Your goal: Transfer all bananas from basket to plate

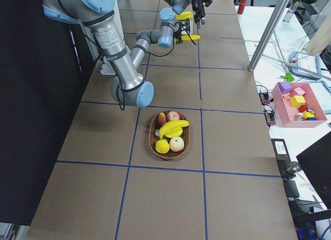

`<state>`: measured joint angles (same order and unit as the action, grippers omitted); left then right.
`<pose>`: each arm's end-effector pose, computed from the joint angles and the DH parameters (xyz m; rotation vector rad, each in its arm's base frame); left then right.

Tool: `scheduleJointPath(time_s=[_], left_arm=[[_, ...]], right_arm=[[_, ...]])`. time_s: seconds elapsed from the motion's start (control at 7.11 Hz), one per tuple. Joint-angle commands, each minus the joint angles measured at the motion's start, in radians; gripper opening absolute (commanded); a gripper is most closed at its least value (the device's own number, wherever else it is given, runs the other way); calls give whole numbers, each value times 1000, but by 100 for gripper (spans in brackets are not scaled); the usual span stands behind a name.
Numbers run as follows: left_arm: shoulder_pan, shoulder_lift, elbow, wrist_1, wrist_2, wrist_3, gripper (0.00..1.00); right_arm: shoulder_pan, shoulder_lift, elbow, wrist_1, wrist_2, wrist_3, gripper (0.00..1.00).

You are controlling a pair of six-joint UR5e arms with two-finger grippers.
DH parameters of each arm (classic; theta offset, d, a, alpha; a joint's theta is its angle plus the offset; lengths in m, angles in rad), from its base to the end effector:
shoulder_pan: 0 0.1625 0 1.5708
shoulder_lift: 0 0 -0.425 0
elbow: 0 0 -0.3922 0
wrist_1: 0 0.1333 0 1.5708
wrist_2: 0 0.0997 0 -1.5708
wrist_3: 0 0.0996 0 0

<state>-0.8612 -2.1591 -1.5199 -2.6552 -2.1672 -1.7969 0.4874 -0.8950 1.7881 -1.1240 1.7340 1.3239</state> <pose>0.3648 -0.5435 0.2115 0.0542 1.6237 -0.3563 -0.5020 -0.3986 0.1140 0.3510 -1.2970 0.0939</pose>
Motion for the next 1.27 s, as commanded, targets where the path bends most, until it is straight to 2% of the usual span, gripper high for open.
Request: scheduleJointPath(time_s=[0.0, 0.42, 0.56, 0.7, 0.84, 0.98, 1.12], left_arm=[[63, -19, 1, 1, 1, -2, 100], [114, -13, -5, 1, 1, -5, 99], [117, -12, -11, 1, 0, -36, 72], [116, -13, -11, 3, 0, -76, 17], [116, -7, -11, 1, 1, -76, 0], [107, -5, -11, 1, 3, -76, 0], [103, -5, -11, 1, 3, -78, 0]], right_arm=[[-18, 27, -6, 1, -24, 1, 3], [-17, 31, -6, 1, -25, 0, 3], [-17, 31, -6, 1, -27, 0, 3], [-17, 31, -6, 1, -25, -2, 3], [-17, 31, -6, 1, -25, -3, 5], [-17, 31, -4, 3, -25, 1, 14], [-17, 31, -4, 4, -25, 6, 72]])
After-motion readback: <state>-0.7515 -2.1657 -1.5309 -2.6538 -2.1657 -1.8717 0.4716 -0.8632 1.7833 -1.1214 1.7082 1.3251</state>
